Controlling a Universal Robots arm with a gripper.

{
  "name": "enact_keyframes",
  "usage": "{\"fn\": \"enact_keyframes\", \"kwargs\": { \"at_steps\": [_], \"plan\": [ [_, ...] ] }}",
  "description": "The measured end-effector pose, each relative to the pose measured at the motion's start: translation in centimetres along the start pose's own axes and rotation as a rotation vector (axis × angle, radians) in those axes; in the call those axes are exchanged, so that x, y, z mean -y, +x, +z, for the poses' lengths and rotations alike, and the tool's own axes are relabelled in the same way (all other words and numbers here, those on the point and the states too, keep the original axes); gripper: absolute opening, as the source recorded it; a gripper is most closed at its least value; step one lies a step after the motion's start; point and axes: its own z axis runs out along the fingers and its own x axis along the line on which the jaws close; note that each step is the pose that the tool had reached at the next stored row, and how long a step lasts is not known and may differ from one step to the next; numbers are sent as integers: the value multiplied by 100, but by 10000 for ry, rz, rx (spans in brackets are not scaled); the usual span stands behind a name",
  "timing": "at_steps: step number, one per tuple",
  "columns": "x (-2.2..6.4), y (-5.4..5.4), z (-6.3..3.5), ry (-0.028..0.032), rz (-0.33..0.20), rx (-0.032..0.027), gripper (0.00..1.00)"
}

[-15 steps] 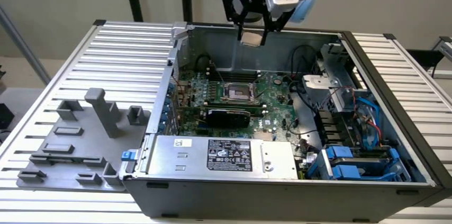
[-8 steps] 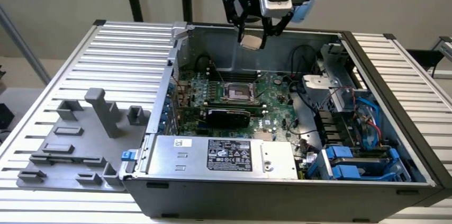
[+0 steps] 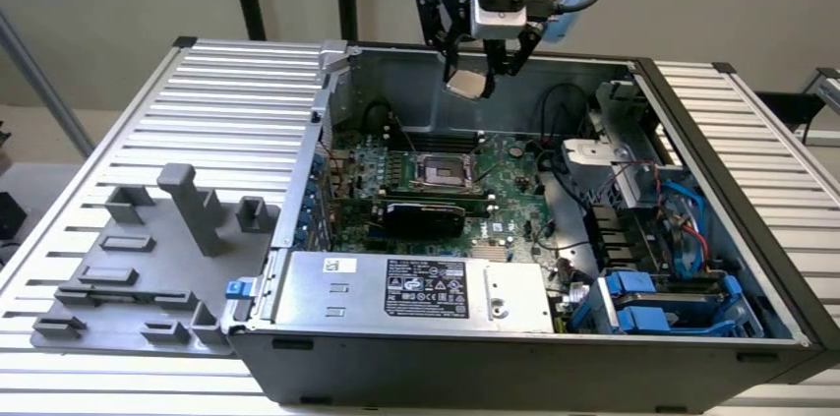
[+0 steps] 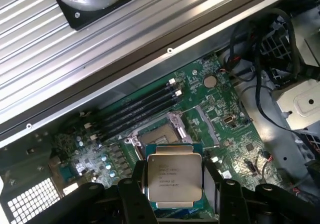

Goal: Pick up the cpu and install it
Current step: 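Place the cpu into insertion slot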

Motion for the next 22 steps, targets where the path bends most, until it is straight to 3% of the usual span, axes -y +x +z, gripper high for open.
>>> {"fn": "enact_keyframes", "kwargs": {
  "at_steps": [22],
  "plan": [
    [14, -3, 179, -68, 4024, 325, 55]
  ]
}}
